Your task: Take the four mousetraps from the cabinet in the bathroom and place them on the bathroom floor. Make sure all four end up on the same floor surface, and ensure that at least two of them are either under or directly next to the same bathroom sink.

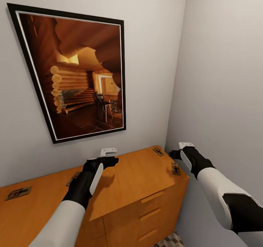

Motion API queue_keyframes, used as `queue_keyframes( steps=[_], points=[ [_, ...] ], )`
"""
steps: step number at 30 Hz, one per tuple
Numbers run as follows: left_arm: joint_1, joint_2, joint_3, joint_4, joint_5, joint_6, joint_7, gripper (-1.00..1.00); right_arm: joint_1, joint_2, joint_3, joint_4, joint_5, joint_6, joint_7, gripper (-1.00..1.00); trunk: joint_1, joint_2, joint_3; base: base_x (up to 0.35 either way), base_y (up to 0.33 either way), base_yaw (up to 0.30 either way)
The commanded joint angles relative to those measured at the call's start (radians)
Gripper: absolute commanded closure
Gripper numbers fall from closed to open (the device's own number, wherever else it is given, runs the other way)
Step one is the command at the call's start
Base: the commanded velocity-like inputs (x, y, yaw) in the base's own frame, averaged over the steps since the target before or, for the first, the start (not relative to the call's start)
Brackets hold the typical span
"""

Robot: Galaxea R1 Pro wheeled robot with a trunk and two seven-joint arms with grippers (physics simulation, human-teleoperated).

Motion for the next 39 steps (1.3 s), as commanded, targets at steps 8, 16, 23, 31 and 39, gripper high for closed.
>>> queue_keyframes(
  steps=[8,16,23,31,39],
  points=[
    [0.000,0.000,-0.002,-0.001,0.008,0.003,0.009,-1.00,0.000,0.000,0.001,0.000,-0.003,0.007,0.078,-1.00,0.000,-0.001,0.000,0.002,0.000,0.000],
    [0.000,0.000,-0.002,-0.001,0.008,0.004,0.009,-1.00,0.000,-0.002,0.001,0.018,-0.003,0.008,0.083,-1.00,0.000,-0.001,0.000,0.000,0.000,0.000],
    [0.000,0.000,-0.002,-0.001,0.008,0.003,0.009,-1.00,0.000,-0.011,0.001,0.023,-0.001,0.008,0.081,-1.00,0.000,-0.001,0.000,0.000,0.000,0.000],
    [0.000,0.000,-0.002,-0.001,0.008,0.004,0.009,-1.00,0.000,-0.020,0.001,0.054,0.001,0.005,0.057,-1.00,0.000,-0.001,0.000,0.126,-0.027,0.000],
    [0.000,0.000,-0.002,0.000,0.008,0.004,0.009,-1.00,0.000,-0.040,0.001,0.061,-0.001,0.004,0.066,-1.00,0.000,-0.001,0.000,0.013,-0.003,0.000]
  ],
)
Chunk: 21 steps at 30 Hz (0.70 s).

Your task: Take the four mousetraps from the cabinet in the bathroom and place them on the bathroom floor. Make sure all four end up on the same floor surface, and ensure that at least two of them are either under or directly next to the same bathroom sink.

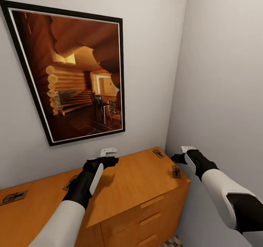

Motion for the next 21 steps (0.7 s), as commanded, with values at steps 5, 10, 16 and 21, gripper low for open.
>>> queue_keyframes(
  steps=[5,10,16,21],
  points=[
    [0.000,0.000,-0.002,-0.001,0.008,0.004,0.009,-1.00,0.000,-0.003,0.000,0.000,-0.007,0.005,-0.001,-1.00,0.000,-0.001,0.000,0.000,0.000,0.000],
    [0.000,0.000,-0.002,-0.001,0.008,0.004,0.009,-1.00,0.000,-0.003,0.000,0.000,-0.009,0.004,-0.001,-1.00,0.000,-0.001,0.000,0.000,0.000,0.000],
    [0.000,0.000,-0.002,-0.001,0.007,0.004,0.008,-1.00,0.000,-0.003,0.000,0.000,-0.009,0.004,0.000,-1.00,0.000,-0.001,0.000,0.000,0.000,0.000],
    [0.000,0.000,-0.002,0.001,0.007,0.004,0.004,-1.00,0.000,-0.003,0.000,0.000,-0.009,0.004,0.000,-1.00,0.000,-0.001,0.000,0.000,0.000,0.000]
  ],
)
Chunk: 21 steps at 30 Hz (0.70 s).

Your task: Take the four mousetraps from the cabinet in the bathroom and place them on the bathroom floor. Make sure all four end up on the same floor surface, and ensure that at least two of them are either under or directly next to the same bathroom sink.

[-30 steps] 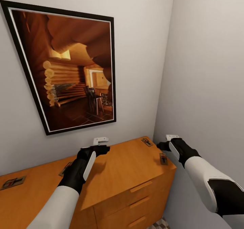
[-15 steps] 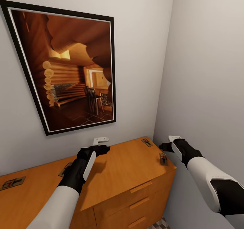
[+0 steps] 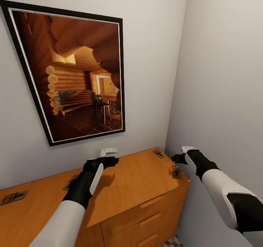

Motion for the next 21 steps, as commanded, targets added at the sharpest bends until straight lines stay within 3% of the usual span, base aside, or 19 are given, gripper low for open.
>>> queue_keyframes(
  steps=[1,21],
  points=[
    [0.000,0.000,-0.002,-0.001,0.008,0.005,0.007,-1.00,0.000,0.000,0.000,-0.002,-0.006,0.005,-0.001,-1.00,0.000,-0.001,0.000,0.000,0.000,0.000],
    [0.005,0.000,0.000,0.009,0.009,0.008,0.009,-1.00,0.000,0.001,0.001,-0.001,-0.007,0.006,0.000,-1.00,0.000,-0.001,0.000,0.000,0.000,0.000]
  ],
)
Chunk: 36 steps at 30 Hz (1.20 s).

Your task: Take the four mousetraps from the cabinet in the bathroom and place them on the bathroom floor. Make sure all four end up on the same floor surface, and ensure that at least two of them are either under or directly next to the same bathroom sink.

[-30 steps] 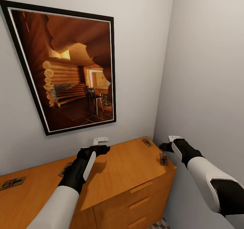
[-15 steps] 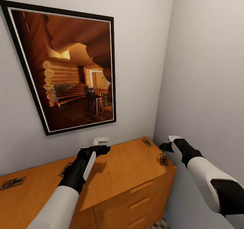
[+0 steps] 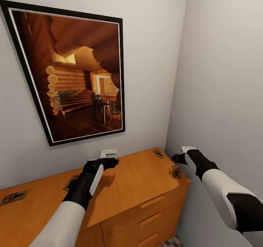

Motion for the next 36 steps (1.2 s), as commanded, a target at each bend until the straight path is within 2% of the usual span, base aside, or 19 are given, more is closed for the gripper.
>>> queue_keyframes(
  steps=[1,9,23,34,36],
  points=[
    [0.000,0.000,-0.001,0.000,0.008,0.004,0.008,-1.00,0.000,0.000,0.000,-0.002,-0.006,0.005,-0.001,-1.00,0.000,-0.001,0.000,0.000,0.000,0.000],
    [0.004,0.000,-0.001,0.008,0.008,0.001,0.010,-1.00,0.000,0.005,0.002,0.020,-0.006,0.007,0.001,-1.00,0.000,-0.001,0.000,0.000,0.000,0.000],
    [0.004,0.000,0.000,0.014,0.008,-0.001,0.011,-1.00,0.000,0.008,-0.001,0.044,-0.008,0.007,0.002,-1.00,0.054,-0.099,-0.044,0.000,0.000,0.000],
    [0.005,0.000,0.000,0.014,0.009,0.000,0.011,-1.00,0.000,0.006,-0.002,0.048,-0.010,0.006,0.004,-1.00,0.054,-0.099,-0.044,0.000,0.000,0.000],
    [0.005,0.000,0.000,0.014,0.009,-0.001,0.011,-1.00,0.000,0.005,-0.002,0.048,-0.023,0.006,0.005,-1.00,0.054,-0.099,-0.044,0.000,0.000,0.000]
  ],
)
